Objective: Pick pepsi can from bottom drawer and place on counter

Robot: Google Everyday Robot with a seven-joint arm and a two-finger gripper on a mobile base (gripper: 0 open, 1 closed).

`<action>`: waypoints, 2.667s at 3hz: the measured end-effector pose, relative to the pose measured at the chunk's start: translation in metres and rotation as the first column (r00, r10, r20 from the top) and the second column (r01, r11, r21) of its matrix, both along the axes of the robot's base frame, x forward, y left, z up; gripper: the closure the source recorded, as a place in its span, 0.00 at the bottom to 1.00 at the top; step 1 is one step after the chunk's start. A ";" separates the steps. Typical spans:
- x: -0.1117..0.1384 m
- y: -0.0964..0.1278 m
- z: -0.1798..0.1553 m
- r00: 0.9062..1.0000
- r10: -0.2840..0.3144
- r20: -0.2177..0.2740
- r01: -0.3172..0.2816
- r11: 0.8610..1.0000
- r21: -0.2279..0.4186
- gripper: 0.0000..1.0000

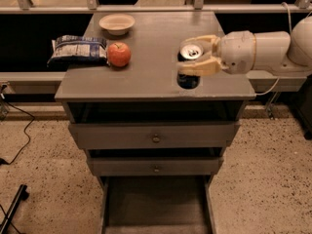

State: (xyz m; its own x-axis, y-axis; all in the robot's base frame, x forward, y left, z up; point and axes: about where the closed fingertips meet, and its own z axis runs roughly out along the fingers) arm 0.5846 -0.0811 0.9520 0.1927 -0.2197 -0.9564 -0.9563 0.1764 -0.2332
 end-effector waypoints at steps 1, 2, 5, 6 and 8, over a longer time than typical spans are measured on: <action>0.070 -0.004 0.006 0.996 -0.085 -0.023 0.087 0.994 0.074 1.00; 0.108 -0.014 -0.007 0.982 -0.158 -0.106 0.167 0.982 0.088 1.00; 0.144 -0.036 -0.044 0.943 -0.229 -0.240 0.246 0.968 0.042 0.51; 0.144 -0.030 -0.045 0.945 -0.222 -0.241 0.238 0.970 0.042 0.20; 0.144 -0.030 -0.025 0.959 -0.210 -0.189 0.221 0.975 0.035 0.00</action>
Offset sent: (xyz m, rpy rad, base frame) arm 0.1539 -0.0342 -0.0226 0.1240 0.1983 -0.2700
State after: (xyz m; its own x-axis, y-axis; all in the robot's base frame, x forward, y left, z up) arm 0.7282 -0.1113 0.9270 -0.0328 -0.1828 -0.9826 -0.9195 0.3908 -0.0420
